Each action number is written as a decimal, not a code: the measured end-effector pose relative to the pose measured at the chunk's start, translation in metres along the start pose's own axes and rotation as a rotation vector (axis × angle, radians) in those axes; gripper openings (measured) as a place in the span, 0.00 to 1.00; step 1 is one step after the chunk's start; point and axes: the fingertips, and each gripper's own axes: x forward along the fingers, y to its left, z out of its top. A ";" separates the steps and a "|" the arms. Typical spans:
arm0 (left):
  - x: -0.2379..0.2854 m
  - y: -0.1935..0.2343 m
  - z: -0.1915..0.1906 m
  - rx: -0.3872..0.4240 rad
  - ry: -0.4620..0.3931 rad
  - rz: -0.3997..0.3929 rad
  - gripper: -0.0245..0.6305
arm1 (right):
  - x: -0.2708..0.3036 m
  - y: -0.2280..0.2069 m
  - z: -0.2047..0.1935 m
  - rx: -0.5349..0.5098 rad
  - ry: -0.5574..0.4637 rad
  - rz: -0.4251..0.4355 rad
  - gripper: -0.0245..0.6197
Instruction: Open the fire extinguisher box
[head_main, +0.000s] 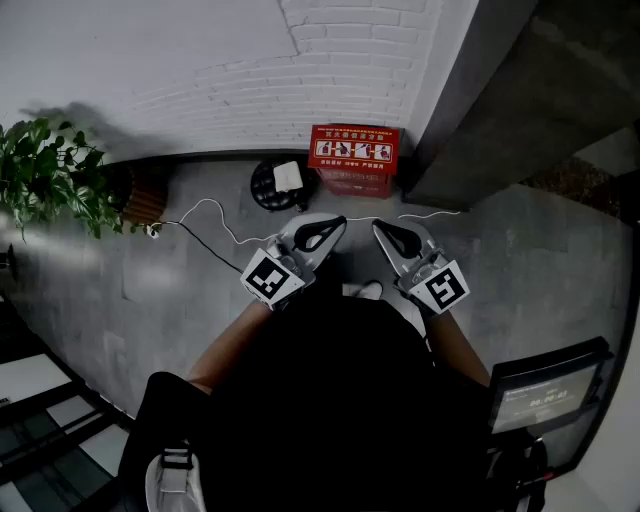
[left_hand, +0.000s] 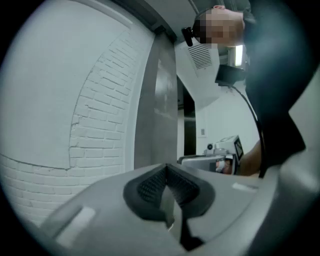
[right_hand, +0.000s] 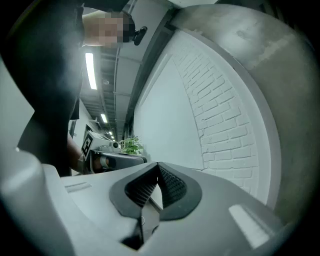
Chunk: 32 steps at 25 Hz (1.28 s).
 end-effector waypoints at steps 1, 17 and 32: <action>0.000 0.005 0.001 -0.004 -0.001 -0.002 0.04 | 0.004 -0.002 -0.001 0.000 0.005 -0.004 0.05; 0.015 0.198 -0.015 -0.067 -0.051 -0.087 0.04 | 0.166 -0.091 -0.025 0.006 0.093 -0.092 0.05; 0.059 0.307 -0.108 -0.146 0.101 -0.176 0.04 | 0.209 -0.231 -0.142 0.198 0.254 -0.355 0.05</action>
